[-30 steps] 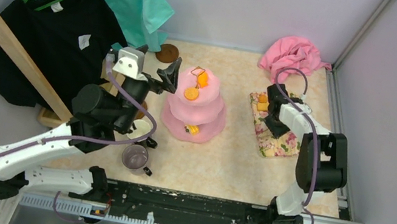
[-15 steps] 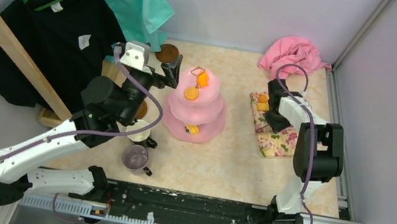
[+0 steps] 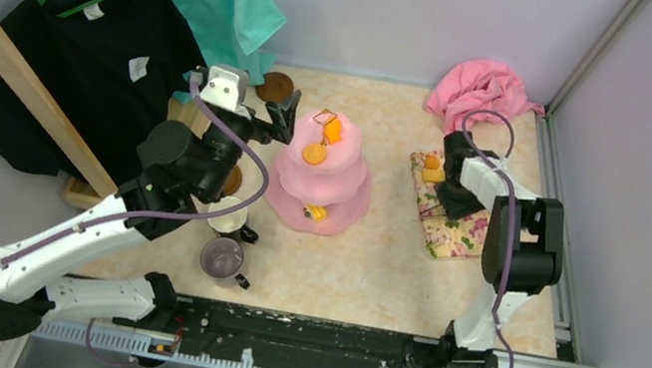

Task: Serve the afternoon tea
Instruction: Move the clamp to the tray, then pick up the cup from the tray.

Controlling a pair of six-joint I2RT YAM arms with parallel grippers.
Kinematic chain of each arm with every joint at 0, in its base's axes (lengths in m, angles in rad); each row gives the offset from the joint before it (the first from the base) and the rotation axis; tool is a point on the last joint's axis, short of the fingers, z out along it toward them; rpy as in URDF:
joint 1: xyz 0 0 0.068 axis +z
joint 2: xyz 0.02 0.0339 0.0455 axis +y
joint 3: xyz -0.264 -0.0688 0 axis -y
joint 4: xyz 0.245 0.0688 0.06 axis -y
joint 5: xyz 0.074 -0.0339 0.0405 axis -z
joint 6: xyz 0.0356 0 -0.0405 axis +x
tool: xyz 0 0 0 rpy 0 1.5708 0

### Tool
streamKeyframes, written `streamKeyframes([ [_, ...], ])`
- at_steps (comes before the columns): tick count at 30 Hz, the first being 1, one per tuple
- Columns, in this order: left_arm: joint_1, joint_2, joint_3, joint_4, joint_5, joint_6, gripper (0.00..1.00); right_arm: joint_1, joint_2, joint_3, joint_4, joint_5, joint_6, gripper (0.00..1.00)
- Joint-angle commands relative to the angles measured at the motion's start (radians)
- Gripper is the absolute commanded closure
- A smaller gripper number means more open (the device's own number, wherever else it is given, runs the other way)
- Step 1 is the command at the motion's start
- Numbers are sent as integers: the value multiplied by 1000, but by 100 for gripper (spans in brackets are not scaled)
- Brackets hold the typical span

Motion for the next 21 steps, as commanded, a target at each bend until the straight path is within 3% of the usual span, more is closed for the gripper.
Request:
streamKeyframes([
  [1,6,1,34,-6,12,-18,1,-17,18,41,0,-9,29,47],
  [5,6,3,37,-9,12,-19,1,-21,30,41,7,-16,39,49],
  [8,6,7,40,-13,12,-21,1,-21,23,34,1,-1,61,61],
  [10,7,8,40,-16,12,-26,1,-26,12,28,3,5,67,64],
  [14,7,9,39,-22,13,-34,1,-39,2,28,-8,7,78,64],
  [21,8,19,43,-27,20,-37,1,-62,8,29,-6,-10,82,54],
])
